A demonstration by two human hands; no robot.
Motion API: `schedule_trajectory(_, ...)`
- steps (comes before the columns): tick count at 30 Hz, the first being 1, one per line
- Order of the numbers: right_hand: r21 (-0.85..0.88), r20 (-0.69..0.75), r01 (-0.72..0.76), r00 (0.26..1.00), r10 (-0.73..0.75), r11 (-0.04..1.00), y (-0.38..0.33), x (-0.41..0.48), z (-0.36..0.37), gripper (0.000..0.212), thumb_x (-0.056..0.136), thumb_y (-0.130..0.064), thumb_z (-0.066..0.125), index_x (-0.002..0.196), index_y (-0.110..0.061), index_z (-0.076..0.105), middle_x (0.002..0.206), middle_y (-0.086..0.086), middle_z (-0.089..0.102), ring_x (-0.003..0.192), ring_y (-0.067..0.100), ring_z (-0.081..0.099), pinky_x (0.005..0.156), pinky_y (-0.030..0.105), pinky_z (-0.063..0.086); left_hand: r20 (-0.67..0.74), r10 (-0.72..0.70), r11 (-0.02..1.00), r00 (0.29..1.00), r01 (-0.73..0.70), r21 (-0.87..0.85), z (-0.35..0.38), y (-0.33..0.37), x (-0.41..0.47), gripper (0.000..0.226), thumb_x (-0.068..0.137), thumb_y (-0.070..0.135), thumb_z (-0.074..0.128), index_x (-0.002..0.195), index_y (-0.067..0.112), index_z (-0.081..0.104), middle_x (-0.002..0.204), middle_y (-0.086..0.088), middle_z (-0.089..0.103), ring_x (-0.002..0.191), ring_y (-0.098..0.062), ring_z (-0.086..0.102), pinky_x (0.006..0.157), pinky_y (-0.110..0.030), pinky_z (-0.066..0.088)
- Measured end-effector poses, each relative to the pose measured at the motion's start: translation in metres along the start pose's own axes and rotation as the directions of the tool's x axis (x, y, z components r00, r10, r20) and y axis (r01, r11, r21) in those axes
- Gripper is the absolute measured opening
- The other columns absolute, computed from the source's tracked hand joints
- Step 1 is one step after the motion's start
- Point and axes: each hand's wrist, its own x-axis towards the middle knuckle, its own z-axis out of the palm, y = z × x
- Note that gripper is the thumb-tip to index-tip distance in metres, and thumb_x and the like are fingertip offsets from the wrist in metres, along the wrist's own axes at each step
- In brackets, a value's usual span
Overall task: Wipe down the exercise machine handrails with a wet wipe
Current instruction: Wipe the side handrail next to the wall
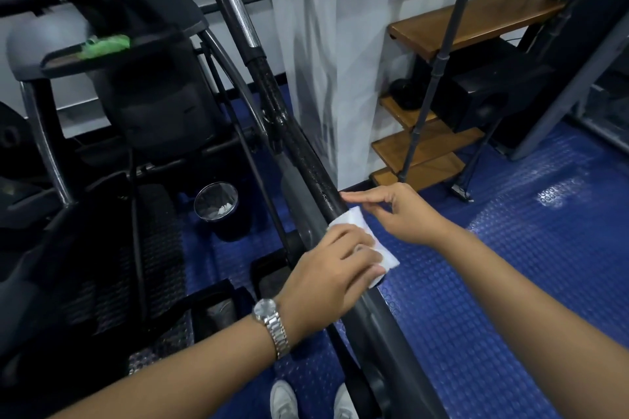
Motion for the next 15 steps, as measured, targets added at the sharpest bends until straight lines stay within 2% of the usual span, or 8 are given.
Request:
schedule_trajectory(2, 0.022, 0.000, 0.009, 1.000, -0.009, 1.000, -0.001, 0.001, 0.000, 0.041, 0.093, 0.005, 0.051, 0.120, -0.021, 0.066, 0.124, -0.011, 0.062, 0.119, -0.003, 0.053, 0.104, 0.022, 0.042, -0.102, -0.180, 0.979, 0.978, 0.167, -0.119, 0.005, 0.000, -0.010, 0.019, 0.093, 0.027, 0.057, 0.100, 0.012, 0.068, 0.116, -0.003, 0.054, 0.113, -0.015, 0.046, 0.091, -0.014, 0.039)
schedule_trajectory(4, 0.014, 0.009, 0.024, 1.000, -0.024, 1.000, -0.004, 0.002, -0.001, 0.039, 0.093, 0.005, 0.050, 0.119, -0.021, 0.066, 0.124, -0.014, 0.062, 0.120, -0.005, 0.052, 0.104, 0.021, 0.041, -0.154, -0.378, 0.911, 0.913, 0.337, -0.238, 0.008, 0.000, -0.010, 0.023, 0.092, 0.031, 0.056, 0.104, 0.014, 0.067, 0.122, -0.002, 0.047, 0.117, -0.015, 0.044, 0.095, -0.013, 0.037)
schedule_trajectory(6, -0.008, -0.003, 0.028, 1.000, -0.028, 1.000, -0.007, 0.003, -0.003, 0.039, 0.093, 0.003, 0.052, 0.118, -0.022, 0.067, 0.123, -0.016, 0.062, 0.119, -0.006, 0.052, 0.104, 0.020, 0.041, -0.167, -0.499, 0.845, 0.850, 0.435, -0.312, 0.010, 0.000, -0.005, 0.026, 0.090, 0.036, 0.054, 0.104, 0.017, 0.065, 0.121, 0.002, 0.044, 0.119, -0.015, 0.045, 0.096, -0.021, 0.042)
schedule_trajectory(7, -0.020, -0.033, 0.033, 0.999, -0.033, 0.999, -0.008, 0.002, -0.003, 0.038, 0.092, 0.002, 0.053, 0.118, -0.022, 0.067, 0.121, -0.015, 0.063, 0.119, -0.006, 0.052, 0.104, 0.021, 0.041, -0.164, -0.521, 0.830, 0.837, 0.453, -0.325, 0.010, 0.001, -0.004, 0.026, 0.090, 0.037, 0.053, 0.104, 0.018, 0.065, 0.120, 0.003, 0.044, 0.119, -0.015, 0.045, 0.096, -0.024, 0.043)
schedule_trajectory(9, -0.056, -0.151, 0.072, 0.985, -0.079, 0.996, -0.014, -0.001, -0.003, 0.033, 0.091, 0.000, 0.057, 0.117, -0.018, 0.068, 0.118, -0.012, 0.066, 0.116, -0.004, 0.055, 0.102, 0.023, 0.045, -0.160, -0.485, 0.852, 0.860, 0.424, -0.308, 0.011, 0.003, -0.007, 0.025, 0.090, 0.037, 0.054, 0.104, 0.019, 0.065, 0.120, 0.006, 0.044, 0.118, -0.015, 0.045, 0.095, -0.022, 0.043)
schedule_trajectory(12, -0.141, -0.328, 0.240, 0.904, -0.274, 0.960, -0.029, -0.010, -0.001, 0.023, 0.087, -0.007, 0.067, 0.109, -0.011, 0.072, 0.108, -0.005, 0.071, 0.103, 0.002, 0.064, 0.086, 0.020, 0.050, -0.133, -0.454, 0.850, 0.881, 0.384, -0.361, 0.004, -0.002, -0.009, 0.022, 0.086, 0.033, 0.064, 0.102, 0.018, 0.065, 0.117, 0.008, 0.050, 0.114, -0.016, 0.051, 0.090, -0.023, 0.047)
schedule_trajectory(14, -0.190, -0.328, 0.351, 0.857, -0.396, 0.917, -0.041, -0.017, 0.008, 0.019, 0.082, -0.011, 0.074, 0.100, -0.007, 0.074, 0.097, 0.000, 0.072, 0.093, 0.007, 0.067, 0.080, 0.022, 0.051, -0.102, -0.517, 0.742, 0.850, 0.386, -0.548, -0.008, -0.011, -0.004, 0.017, 0.085, 0.019, 0.068, 0.099, 0.015, 0.060, 0.106, 0.006, 0.060, 0.103, -0.018, 0.060, 0.082, -0.030, 0.054)
schedule_trajectory(15, -0.206, -0.283, 0.372, 0.863, -0.419, 0.905, -0.043, -0.019, 0.015, 0.020, 0.080, -0.014, 0.076, 0.099, -0.007, 0.074, 0.095, 0.000, 0.072, 0.091, 0.009, 0.067, 0.080, 0.024, 0.053, -0.075, -0.550, 0.662, 0.832, 0.380, -0.646, -0.014, -0.016, -0.001, 0.015, 0.087, 0.009, 0.064, 0.098, 0.013, 0.055, 0.101, 0.002, 0.063, 0.098, -0.019, 0.063, 0.078, -0.032, 0.056)
